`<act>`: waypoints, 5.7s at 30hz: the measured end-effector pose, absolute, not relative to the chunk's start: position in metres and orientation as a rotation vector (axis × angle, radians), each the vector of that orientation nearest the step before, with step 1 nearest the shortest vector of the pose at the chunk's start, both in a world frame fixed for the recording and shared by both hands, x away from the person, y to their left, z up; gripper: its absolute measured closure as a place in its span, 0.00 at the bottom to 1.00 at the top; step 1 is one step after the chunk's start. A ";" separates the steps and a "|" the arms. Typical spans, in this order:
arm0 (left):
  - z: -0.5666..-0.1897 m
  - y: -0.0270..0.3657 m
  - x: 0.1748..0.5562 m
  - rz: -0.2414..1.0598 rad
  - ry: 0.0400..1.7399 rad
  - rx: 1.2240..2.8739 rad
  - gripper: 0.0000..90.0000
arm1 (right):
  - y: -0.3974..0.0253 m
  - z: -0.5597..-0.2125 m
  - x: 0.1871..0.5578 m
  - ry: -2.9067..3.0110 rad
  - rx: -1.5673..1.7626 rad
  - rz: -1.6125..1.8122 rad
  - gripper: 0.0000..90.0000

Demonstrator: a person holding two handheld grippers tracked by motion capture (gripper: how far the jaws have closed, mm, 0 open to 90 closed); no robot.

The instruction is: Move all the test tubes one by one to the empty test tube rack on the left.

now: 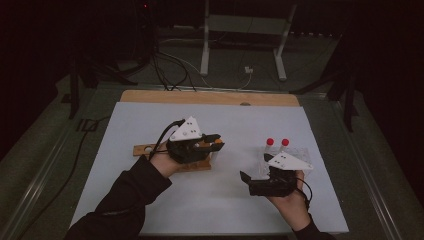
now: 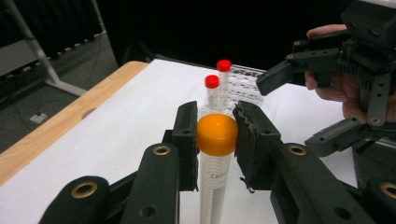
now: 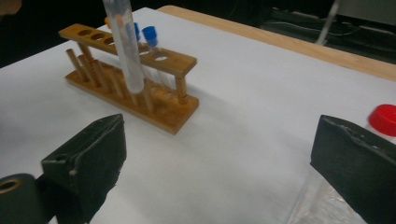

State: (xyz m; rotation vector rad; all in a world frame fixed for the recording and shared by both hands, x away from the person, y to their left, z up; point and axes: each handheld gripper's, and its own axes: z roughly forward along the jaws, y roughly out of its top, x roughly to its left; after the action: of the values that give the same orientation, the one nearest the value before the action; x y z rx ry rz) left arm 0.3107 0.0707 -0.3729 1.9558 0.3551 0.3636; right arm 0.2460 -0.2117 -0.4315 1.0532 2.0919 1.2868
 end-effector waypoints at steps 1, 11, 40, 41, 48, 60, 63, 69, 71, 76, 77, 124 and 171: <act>-0.373 0.074 0.311 0.366 0.361 1.954 0.80 | -0.212 -0.432 0.246 2.095 1.050 1.293 0.03; -0.374 0.108 0.312 0.412 0.440 1.951 0.80 | -0.214 -0.430 0.245 2.104 1.035 1.320 0.02; -0.384 0.187 0.321 0.607 0.646 1.821 0.80 | -0.216 -0.430 0.246 2.100 1.033 1.326 0.02; -0.386 0.187 0.322 0.628 0.648 1.811 0.80 | -0.216 -0.430 0.246 2.100 1.032 1.325 0.02; -0.403 0.187 0.330 0.633 0.682 1.815 0.80 | -0.217 -0.431 0.246 2.102 1.033 1.325 0.02; -0.437 0.186 0.335 0.576 0.732 1.865 0.80 | -0.218 -0.431 0.246 2.101 1.041 1.330 0.02; -0.443 0.188 0.335 0.564 0.747 1.862 0.80 | -0.218 -0.430 0.246 2.102 1.040 1.331 0.02; -0.452 0.188 0.336 0.549 0.772 1.879 0.80 | -0.218 -0.430 0.246 2.106 1.040 1.330 0.02; -0.453 0.187 0.337 0.544 0.779 1.886 0.80 | -0.217 -0.431 0.246 2.107 1.039 1.329 0.02; -0.456 0.184 0.338 0.545 0.782 1.893 0.79 | -0.217 -0.431 0.246 2.111 1.038 1.325 0.02; -0.456 0.185 0.337 0.545 0.781 1.893 0.79 | -0.217 -0.431 0.246 2.110 1.038 1.325 0.02; -0.462 0.205 0.276 0.440 0.685 1.909 0.01 | -0.290 -0.448 0.280 1.832 1.313 1.108 0.06; -0.465 0.201 0.275 0.443 0.656 1.951 0.01 | -0.295 -0.470 0.325 1.916 1.448 0.921 0.84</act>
State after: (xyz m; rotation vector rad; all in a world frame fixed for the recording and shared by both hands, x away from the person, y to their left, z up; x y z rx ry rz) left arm 0.2747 0.2010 -0.4646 1.9511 0.6564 0.4426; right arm 0.3248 -0.2949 -0.4695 1.4485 1.9161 0.9214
